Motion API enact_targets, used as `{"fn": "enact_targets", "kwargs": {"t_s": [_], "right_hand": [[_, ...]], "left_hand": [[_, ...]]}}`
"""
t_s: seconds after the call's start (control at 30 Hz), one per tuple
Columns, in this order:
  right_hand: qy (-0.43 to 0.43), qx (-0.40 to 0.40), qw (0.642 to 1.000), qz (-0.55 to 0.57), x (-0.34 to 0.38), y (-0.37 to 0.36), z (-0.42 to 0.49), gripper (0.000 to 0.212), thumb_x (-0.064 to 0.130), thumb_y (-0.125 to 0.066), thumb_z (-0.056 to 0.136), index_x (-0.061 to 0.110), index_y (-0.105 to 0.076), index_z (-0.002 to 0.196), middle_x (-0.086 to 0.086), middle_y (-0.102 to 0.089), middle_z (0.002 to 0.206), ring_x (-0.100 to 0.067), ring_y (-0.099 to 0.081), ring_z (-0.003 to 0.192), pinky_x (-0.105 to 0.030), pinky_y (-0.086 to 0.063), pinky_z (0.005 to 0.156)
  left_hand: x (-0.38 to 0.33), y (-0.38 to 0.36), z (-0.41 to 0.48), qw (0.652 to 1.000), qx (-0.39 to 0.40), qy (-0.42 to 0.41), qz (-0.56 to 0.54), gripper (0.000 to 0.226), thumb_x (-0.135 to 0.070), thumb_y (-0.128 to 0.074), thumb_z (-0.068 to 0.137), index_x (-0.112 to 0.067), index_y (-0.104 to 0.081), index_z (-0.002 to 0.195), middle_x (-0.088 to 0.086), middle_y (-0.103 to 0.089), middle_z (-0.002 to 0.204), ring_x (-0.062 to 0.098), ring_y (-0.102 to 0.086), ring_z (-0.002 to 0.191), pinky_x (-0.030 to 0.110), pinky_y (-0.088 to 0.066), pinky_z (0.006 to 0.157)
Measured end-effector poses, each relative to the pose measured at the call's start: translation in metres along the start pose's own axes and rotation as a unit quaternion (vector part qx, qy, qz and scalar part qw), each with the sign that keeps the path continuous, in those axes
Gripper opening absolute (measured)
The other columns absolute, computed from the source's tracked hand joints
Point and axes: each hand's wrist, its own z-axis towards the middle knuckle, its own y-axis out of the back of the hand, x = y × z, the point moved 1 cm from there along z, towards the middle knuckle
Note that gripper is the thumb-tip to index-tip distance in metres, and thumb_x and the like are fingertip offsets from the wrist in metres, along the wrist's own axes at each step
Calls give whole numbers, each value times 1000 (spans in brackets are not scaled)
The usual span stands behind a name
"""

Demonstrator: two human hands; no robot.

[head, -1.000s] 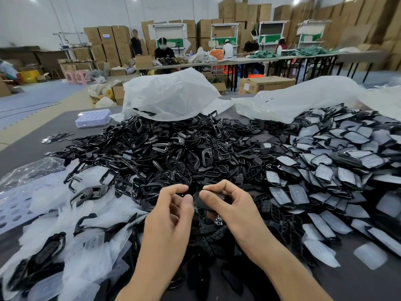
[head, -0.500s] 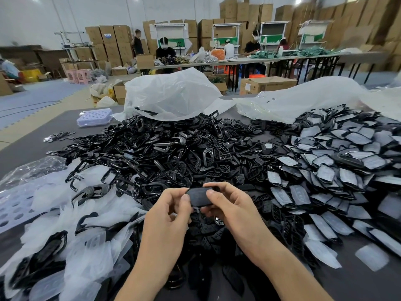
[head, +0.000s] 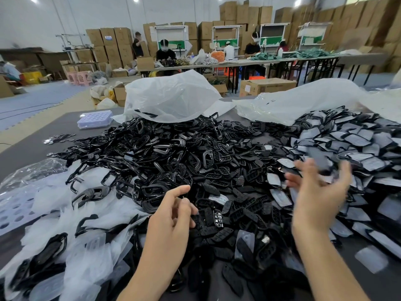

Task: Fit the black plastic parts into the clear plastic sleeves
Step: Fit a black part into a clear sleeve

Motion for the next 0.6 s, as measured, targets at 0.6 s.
{"fn": "enact_targets", "kwargs": {"t_s": [0.6], "right_hand": [[168, 474, 707, -497, -50, -32, -65, 39, 46, -45, 103, 39, -51, 140, 18, -48, 140, -9, -44, 127, -25, -29, 110]], "left_hand": [[21, 14, 7, 858, -72, -72, 504, 42, -23, -79, 78, -15, -71, 118, 20, -63, 124, 41, -60, 110, 53, -47, 97]]}}
